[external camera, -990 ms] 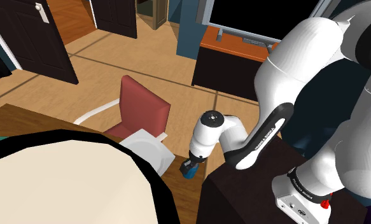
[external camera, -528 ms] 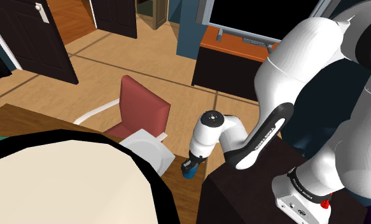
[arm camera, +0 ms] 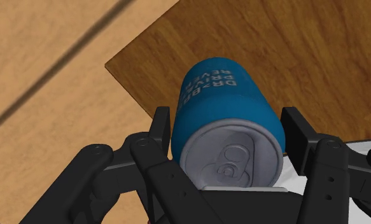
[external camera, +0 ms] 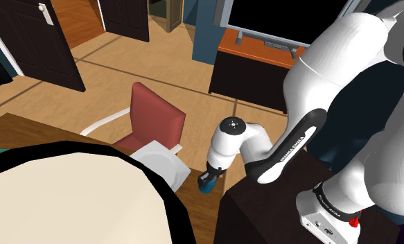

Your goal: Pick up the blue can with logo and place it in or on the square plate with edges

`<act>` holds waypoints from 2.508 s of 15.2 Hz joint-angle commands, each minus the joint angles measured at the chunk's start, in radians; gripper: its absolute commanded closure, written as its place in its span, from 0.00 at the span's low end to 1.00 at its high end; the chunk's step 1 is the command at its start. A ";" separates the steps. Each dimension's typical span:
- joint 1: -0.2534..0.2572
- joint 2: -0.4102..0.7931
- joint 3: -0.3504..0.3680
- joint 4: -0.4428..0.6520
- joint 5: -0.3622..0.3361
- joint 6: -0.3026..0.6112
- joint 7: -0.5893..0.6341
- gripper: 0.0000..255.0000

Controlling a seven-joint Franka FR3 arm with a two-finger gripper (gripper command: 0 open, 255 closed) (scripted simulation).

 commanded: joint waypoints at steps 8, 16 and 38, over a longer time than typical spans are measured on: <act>-0.133 -0.161 0.181 -0.042 0.219 -0.108 -0.164 1.00; -0.169 -0.252 0.250 -0.012 0.370 -0.213 -0.272 1.00; 0.059 0.331 0.116 0.915 0.125 -0.623 -0.131 1.00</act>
